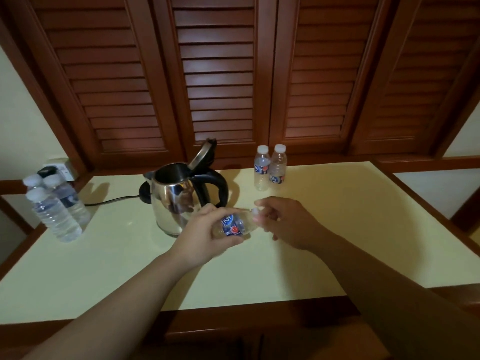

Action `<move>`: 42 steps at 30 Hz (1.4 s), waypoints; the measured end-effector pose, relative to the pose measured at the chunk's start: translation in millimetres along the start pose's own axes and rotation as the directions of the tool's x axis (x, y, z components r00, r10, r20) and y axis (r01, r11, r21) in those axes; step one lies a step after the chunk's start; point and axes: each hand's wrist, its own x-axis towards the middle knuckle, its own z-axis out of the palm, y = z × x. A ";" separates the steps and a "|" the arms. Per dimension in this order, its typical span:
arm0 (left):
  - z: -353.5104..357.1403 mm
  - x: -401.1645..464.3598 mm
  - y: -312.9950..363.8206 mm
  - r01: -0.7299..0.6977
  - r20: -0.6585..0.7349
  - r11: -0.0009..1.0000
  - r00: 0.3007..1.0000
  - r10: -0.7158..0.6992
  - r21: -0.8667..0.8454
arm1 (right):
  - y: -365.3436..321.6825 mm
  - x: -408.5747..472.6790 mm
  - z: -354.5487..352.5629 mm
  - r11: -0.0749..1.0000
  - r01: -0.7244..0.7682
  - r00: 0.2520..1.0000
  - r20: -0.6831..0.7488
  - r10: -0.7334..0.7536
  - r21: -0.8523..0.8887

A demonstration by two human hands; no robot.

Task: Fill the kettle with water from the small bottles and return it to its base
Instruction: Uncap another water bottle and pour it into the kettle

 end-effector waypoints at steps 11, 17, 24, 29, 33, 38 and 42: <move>62.9 56.2 23.1 0.024 -0.022 0.994 0.999 -0.026 -0.105 | 37.1 12.2 -38.2 0.999 -0.034 0.981 -0.192 0.037 0.018; 84.6 79.7 -6.1 0.180 0.112 0.974 0.974 -0.196 0.139 | 53.7 36.2 -68.8 0.992 -0.119 0.936 -0.337 0.096 -0.048; 99.2 79.4 -29.8 0.192 0.177 0.901 0.944 -0.278 0.390 | 63.2 78.8 -84.0 0.977 -0.142 0.932 -0.354 0.077 -0.160; 98.0 77.8 -32.2 0.208 0.168 0.907 0.944 -0.284 0.365 | 58.3 117.3 -77.1 0.927 -0.118 0.952 -0.306 0.004 -0.355; 97.4 76.9 -32.9 0.214 0.163 0.909 0.944 -0.287 0.359 | 57.0 133.9 -68.8 0.883 -0.099 0.951 -0.305 -0.052 -0.460; 97.0 77.4 -33.1 0.215 0.159 0.911 0.945 -0.284 0.351 | 60.3 135.9 -60.5 0.926 -0.166 0.926 -0.377 0.027 -0.340; 96.4 77.8 -32.6 0.212 0.149 0.916 0.950 -0.275 0.340 | 59.1 131.8 -56.1 0.948 -0.213 0.903 -0.417 0.100 -0.235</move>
